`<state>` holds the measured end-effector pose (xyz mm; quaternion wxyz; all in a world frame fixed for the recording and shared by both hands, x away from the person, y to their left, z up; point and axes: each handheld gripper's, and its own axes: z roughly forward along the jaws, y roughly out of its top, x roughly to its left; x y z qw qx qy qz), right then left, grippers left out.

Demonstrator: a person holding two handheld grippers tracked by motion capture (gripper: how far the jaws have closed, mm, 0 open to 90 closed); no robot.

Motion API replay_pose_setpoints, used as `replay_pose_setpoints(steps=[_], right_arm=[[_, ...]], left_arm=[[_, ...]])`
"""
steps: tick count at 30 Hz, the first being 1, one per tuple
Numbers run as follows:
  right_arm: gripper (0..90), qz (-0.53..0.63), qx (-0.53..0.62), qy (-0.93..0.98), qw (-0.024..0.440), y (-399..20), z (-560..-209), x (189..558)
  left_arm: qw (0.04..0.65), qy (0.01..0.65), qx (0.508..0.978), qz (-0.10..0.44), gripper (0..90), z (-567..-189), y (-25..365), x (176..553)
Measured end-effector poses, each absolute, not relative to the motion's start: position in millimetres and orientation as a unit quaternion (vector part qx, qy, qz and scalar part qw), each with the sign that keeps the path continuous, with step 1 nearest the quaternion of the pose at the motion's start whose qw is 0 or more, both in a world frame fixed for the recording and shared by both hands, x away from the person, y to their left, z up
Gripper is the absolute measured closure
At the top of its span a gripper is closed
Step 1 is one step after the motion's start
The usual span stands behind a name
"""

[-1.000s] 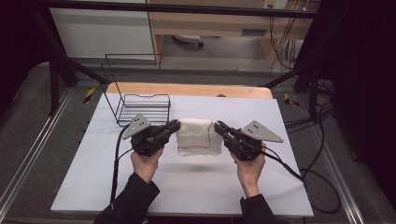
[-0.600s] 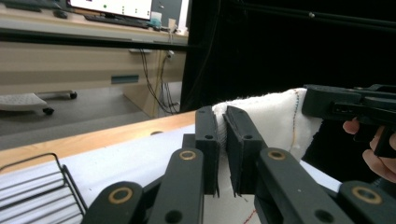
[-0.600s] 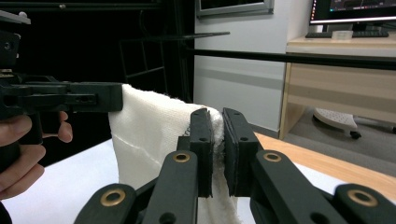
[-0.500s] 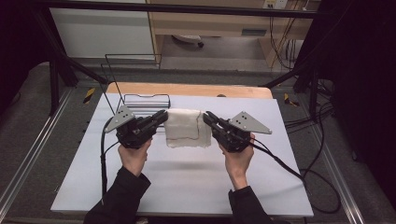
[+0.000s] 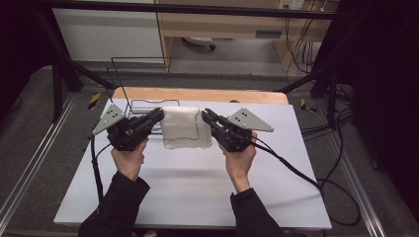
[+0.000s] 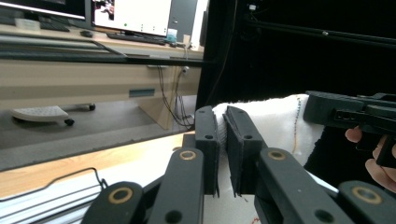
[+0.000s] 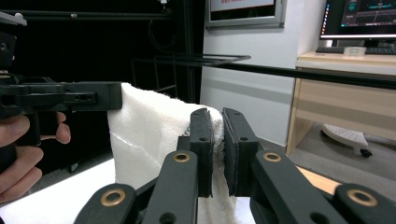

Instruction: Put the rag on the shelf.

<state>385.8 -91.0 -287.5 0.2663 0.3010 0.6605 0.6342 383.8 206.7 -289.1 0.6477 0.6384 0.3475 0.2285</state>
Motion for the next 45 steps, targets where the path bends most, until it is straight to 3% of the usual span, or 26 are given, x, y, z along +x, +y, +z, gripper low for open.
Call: replay_pose_setpoints(steps=[34,45], right_arm=[[83.5,0.657,0.283,0.642,0.275,-37.5,-252.2,411.3],[83.6,0.661,0.273,0.638,0.286,-19.7,-225.7,424.9]], left_arm=[[0.67,0.36,0.592,0.267,83.3,-257.2,251.5,400.3],[0.672,0.359,0.582,0.283,83.3,-233.2,266.4,408.5]])
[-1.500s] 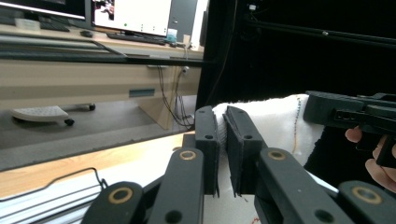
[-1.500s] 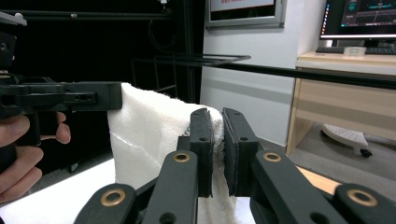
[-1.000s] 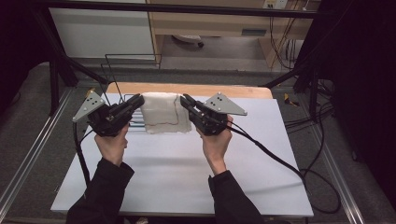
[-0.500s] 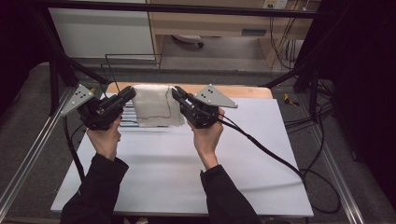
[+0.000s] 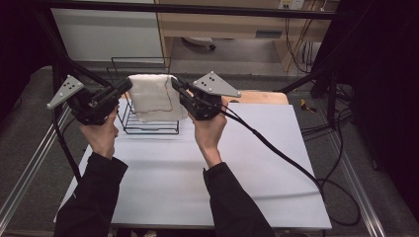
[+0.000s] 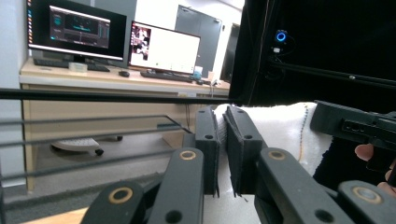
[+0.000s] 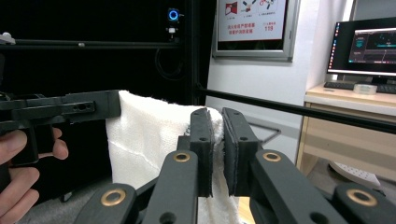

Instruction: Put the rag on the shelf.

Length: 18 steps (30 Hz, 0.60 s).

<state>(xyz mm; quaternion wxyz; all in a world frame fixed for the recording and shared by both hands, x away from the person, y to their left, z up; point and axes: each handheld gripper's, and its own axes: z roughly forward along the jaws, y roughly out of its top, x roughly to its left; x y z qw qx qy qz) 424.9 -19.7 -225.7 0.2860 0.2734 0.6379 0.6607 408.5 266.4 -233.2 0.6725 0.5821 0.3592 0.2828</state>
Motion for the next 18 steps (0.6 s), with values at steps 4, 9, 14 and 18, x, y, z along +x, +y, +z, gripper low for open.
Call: replay_pose_setpoints(steps=[4,9,14,18], right_arm=[[83.6,0.661,0.271,0.637,0.29,-13.5,-218.4,429.4],[83.6,0.665,0.269,0.635,0.288,-6.8,-211.9,435.3],[83.6,0.666,0.269,0.634,0.286,-0.4,-205.2,441.1],[83.6,0.669,0.266,0.631,0.289,4.6,-197.7,445.7]], left_arm=[[0.672,0.361,0.579,0.289,83.3,-225.8,271.1,411.4],[0.672,0.362,0.575,0.295,83.3,-219.2,276.8,416.6],[0.673,0.364,0.571,0.297,83.3,-211.2,282.6,421.8],[0.677,0.363,0.566,0.299,83.3,-204.6,286.8,424.1]])
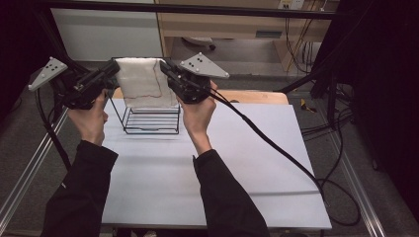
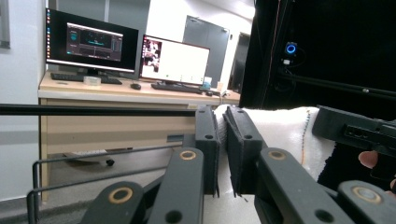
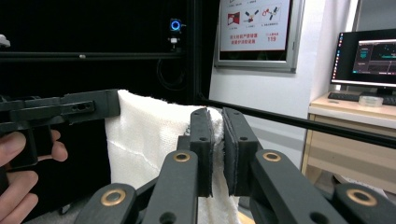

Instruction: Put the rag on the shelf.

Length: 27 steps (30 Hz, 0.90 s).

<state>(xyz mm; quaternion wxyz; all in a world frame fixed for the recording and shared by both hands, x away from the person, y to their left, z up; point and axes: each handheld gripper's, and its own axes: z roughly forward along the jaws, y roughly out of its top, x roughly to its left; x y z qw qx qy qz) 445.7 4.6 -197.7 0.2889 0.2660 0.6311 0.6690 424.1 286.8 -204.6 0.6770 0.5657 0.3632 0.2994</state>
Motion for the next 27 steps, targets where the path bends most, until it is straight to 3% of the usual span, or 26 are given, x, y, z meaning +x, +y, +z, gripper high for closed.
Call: replay_pose_setpoints(steps=[27], right_arm=[[83.6,0.669,0.261,0.631,0.295,35.9,-163.5,483.4]], left_arm=[[0.672,0.377,0.548,0.326,83.3,-168.2,308.9,455.3]])
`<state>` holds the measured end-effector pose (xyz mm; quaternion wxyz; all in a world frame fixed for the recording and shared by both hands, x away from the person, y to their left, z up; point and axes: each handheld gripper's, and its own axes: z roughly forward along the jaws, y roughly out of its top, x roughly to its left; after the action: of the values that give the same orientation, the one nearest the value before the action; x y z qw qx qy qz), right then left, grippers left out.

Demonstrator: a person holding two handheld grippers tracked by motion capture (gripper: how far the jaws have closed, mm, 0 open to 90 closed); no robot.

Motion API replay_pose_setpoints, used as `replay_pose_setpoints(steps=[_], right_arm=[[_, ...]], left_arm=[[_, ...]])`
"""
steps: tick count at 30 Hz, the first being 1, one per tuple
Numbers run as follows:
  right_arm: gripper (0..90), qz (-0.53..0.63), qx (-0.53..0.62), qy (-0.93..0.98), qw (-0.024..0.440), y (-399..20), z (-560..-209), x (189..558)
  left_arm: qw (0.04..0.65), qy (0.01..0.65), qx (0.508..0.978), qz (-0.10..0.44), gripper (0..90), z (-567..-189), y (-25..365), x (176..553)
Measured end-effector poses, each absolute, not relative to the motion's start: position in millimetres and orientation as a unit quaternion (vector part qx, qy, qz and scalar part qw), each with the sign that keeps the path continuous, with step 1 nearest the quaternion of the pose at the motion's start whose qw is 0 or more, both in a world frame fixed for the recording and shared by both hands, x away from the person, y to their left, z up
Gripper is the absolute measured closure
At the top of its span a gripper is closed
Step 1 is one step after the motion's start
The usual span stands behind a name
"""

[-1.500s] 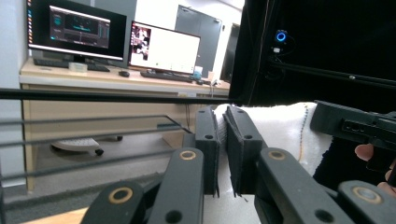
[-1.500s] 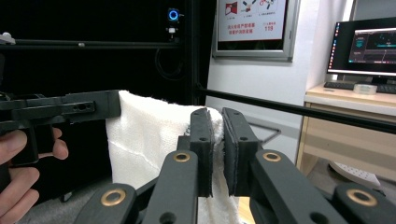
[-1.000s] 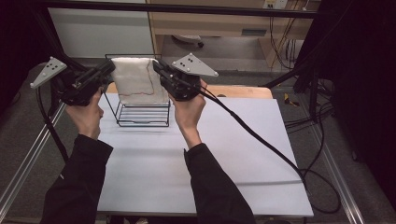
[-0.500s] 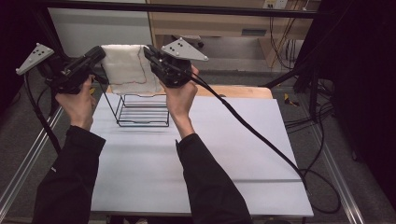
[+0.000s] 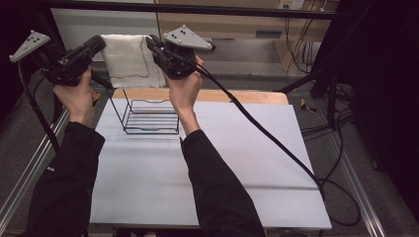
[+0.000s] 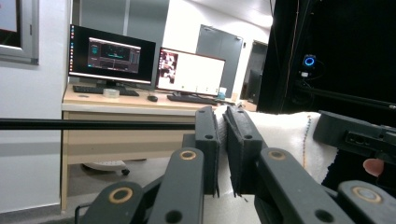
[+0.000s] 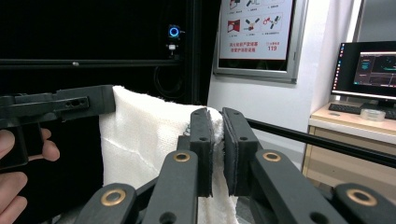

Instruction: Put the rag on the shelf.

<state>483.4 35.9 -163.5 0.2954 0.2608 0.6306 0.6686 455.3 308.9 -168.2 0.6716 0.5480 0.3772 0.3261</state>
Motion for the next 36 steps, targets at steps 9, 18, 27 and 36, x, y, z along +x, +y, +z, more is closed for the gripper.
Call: replay_pose_setpoints(steps=[9,18,27,36], right_arm=[[83.6,0.667,0.261,0.631,0.297,44.9,-157.6,496.8],[83.6,0.668,0.273,0.628,0.292,44.0,-156.0,513.4],[83.5,0.661,0.278,0.632,0.293,46.3,-159.4,528.2],[83.5,0.652,0.277,0.64,0.297,52.5,-168.8,538.0]], left_arm=[[0.665,0.384,0.546,0.335,83.3,-158.7,313.4,468.5],[0.658,0.387,0.552,0.336,83.3,-152.7,310.2,482.6],[0.653,0.39,0.556,0.335,83.3,-156.0,311.8,497.1],[0.647,0.399,0.558,0.333,83.3,-167.9,316.6,509.1]])
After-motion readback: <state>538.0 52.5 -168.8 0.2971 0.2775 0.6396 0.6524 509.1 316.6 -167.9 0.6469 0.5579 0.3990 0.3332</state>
